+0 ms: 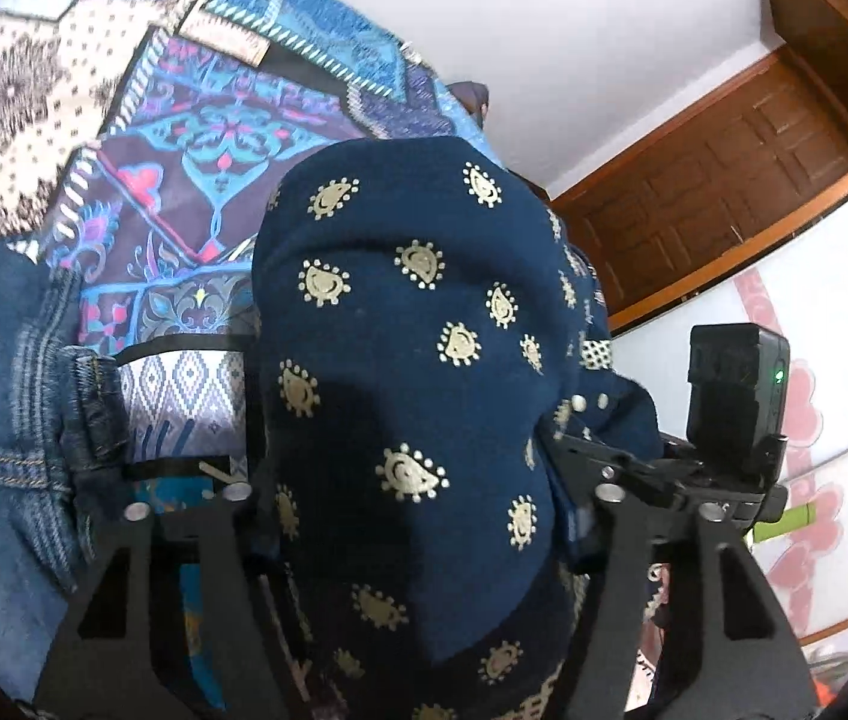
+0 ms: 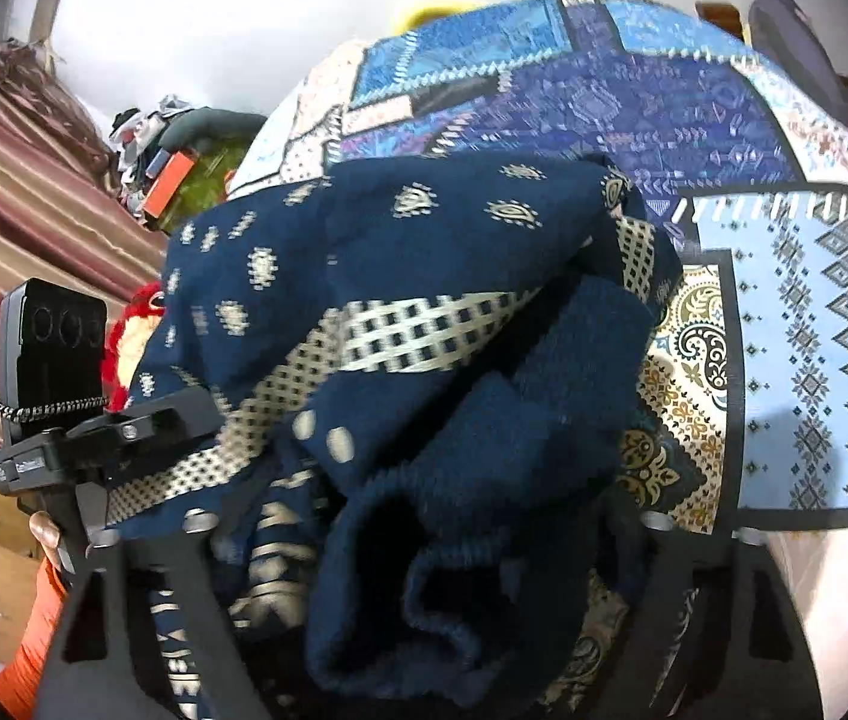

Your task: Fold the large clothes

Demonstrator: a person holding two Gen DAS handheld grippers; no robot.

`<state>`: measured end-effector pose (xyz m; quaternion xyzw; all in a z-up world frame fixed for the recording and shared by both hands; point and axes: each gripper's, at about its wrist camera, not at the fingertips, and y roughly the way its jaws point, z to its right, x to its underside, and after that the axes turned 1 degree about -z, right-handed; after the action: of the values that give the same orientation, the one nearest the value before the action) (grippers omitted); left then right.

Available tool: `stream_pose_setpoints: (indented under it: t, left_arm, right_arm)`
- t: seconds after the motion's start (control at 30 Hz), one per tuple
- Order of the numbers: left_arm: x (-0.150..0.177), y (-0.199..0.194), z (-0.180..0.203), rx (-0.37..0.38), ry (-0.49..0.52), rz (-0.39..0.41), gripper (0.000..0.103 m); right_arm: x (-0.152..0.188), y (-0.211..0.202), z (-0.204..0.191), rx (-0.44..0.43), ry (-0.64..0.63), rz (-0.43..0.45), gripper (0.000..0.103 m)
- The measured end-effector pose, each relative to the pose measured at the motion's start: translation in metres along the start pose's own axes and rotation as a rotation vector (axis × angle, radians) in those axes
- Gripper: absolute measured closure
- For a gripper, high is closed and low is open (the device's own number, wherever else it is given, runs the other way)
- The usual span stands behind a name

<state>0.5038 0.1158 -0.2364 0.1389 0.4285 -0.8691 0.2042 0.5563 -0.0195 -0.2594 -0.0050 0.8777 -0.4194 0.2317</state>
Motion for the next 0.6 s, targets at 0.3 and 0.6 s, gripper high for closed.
stream_pose_setpoints:
  t: [0.3, 0.6]
  left_arm:
    - [0.009, -0.090, 0.038, 0.010, 0.089, 0.118, 0.050]
    - [0.015, -0.220, 0.017, -0.023, 0.094, 0.269, 0.049]
  right_arm:
    - [0.010, -0.049, -0.060, -0.056, -0.007, 0.067, 0.063]
    - [0.001, -0.106, -0.170, -0.081, -0.141, 0.151, 0.063]
